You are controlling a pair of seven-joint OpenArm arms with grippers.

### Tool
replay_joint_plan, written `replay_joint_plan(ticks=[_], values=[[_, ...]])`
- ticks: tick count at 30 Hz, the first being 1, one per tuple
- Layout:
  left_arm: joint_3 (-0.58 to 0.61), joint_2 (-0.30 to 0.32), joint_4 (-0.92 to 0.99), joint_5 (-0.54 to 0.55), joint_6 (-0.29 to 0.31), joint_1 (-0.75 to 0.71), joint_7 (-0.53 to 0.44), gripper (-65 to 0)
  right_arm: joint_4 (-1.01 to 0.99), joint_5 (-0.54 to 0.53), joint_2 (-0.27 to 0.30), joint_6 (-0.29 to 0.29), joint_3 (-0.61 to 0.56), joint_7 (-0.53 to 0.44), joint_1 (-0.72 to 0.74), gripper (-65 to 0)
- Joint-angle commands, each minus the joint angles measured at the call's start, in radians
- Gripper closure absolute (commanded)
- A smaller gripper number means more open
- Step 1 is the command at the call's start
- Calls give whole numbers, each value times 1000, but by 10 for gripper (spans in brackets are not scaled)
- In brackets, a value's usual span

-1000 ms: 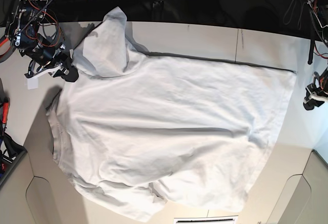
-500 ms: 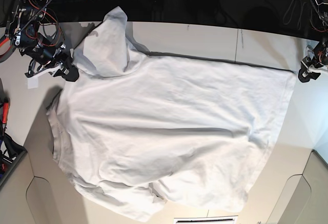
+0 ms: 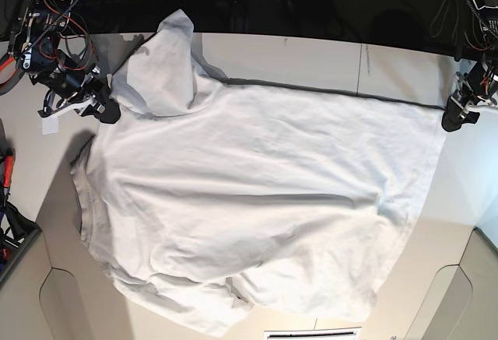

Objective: Layout the t-shirt on the table in an organized manner, then fold the t-shirt properly
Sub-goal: 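Move the left gripper to the shirt's shoulder corner and pinch it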

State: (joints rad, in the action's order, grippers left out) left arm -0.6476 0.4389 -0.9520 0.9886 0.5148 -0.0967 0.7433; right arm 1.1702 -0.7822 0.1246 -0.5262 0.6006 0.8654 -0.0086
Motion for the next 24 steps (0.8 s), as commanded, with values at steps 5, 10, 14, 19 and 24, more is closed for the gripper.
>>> replay_joint_plan(ticks=[5,10,14,19,24], values=[[-2,-24,-8,2,26,6,14,-301,8,-4,11,2,0,6,3,0],[-2,-29,-8,2,29,8,6,-298,8,-3,11,2,0,6,2,0],[-2,-29,-8,3,29,14,-3,-197,8,-3,11,2,0,6,2,0],[-2,-29,-8,3,29,14,-33,0,8,-3,11,2,0,6,2,0],[-2,-26,-9,3,47,13,-48,0,16,-4,24,2,0,25,2,0]])
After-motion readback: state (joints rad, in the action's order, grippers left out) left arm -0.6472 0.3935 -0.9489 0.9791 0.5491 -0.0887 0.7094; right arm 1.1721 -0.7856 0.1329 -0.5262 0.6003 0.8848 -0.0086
